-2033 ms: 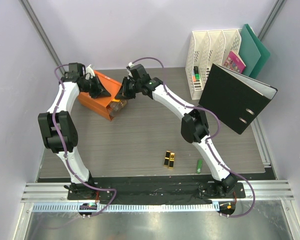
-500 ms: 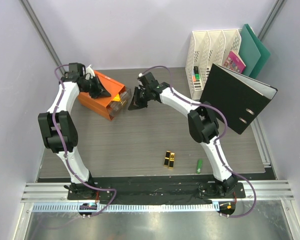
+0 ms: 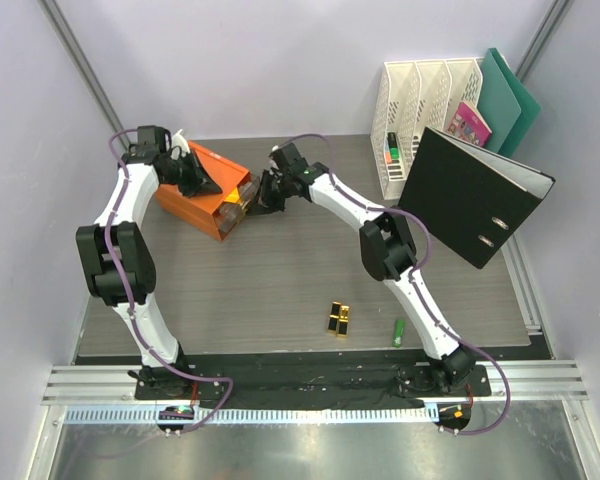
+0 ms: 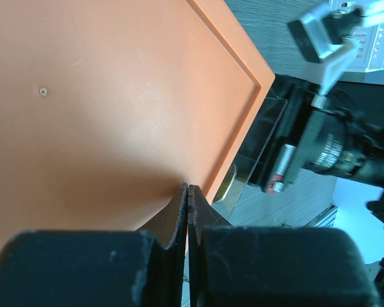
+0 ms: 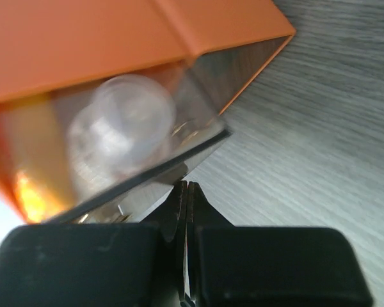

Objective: Organize the makeup

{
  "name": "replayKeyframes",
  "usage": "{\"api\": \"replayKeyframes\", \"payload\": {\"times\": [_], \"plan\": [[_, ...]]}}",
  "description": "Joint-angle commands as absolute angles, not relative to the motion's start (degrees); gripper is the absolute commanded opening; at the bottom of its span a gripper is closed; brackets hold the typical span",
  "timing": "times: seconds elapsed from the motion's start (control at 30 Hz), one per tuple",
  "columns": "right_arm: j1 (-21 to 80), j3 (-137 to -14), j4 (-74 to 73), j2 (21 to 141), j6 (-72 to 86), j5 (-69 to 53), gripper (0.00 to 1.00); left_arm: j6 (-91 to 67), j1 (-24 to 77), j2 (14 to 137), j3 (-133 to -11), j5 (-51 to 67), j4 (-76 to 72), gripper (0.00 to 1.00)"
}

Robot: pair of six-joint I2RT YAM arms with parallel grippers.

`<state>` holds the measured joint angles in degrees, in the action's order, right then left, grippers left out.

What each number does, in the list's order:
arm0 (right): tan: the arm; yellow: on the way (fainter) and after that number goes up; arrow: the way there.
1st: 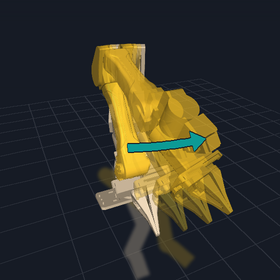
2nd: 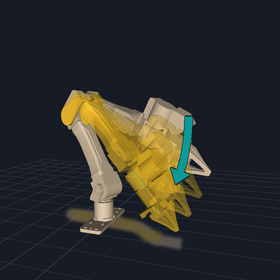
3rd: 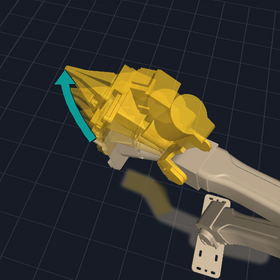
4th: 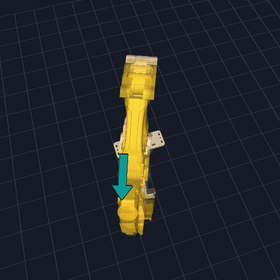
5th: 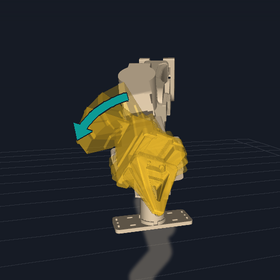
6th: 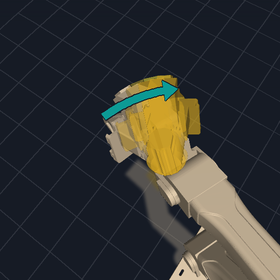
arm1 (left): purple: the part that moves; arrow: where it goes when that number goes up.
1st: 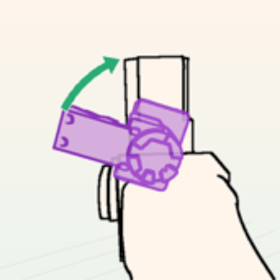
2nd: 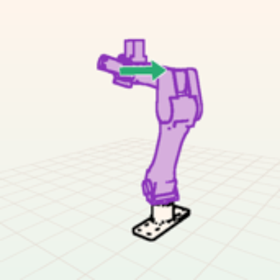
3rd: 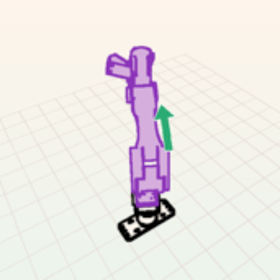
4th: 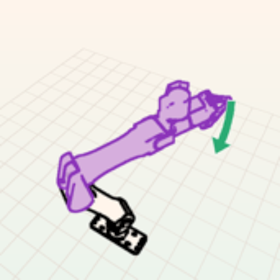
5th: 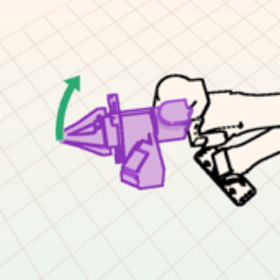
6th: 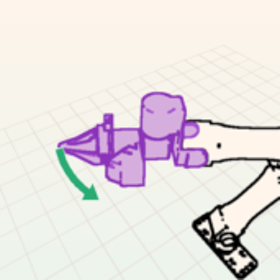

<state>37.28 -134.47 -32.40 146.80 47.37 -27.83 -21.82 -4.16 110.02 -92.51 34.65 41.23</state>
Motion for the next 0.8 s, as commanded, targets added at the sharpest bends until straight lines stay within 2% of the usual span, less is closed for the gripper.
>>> {"api": "replayKeyframes", "payload": {"times": [0.0,0.27,0.63,0.77], "plan": [[38.3,-139.2,-17.9,147.9,54.0,-29.8,0.01,-15.1,-4.0,118.7,-85.1,17.5,59.1,0.0],[38.2,-143.8,-14.9,150.3,57.0,-29.9,0.01,-15.1,-4.0,118.9,-85.2,17.1,59.5,0.0],[38.1,-122.4,-16.8,134.4,48.7,-29.4,0.01,-15.2,-4.0,119.1,-85.8,16.9,59.8,0.0],[38.0,-120.1,-18.5,131.1,46.4,-28.7,0.01,-15.2,-4.0,119.3,-86.0,17.0,59.6,0.0]]}}
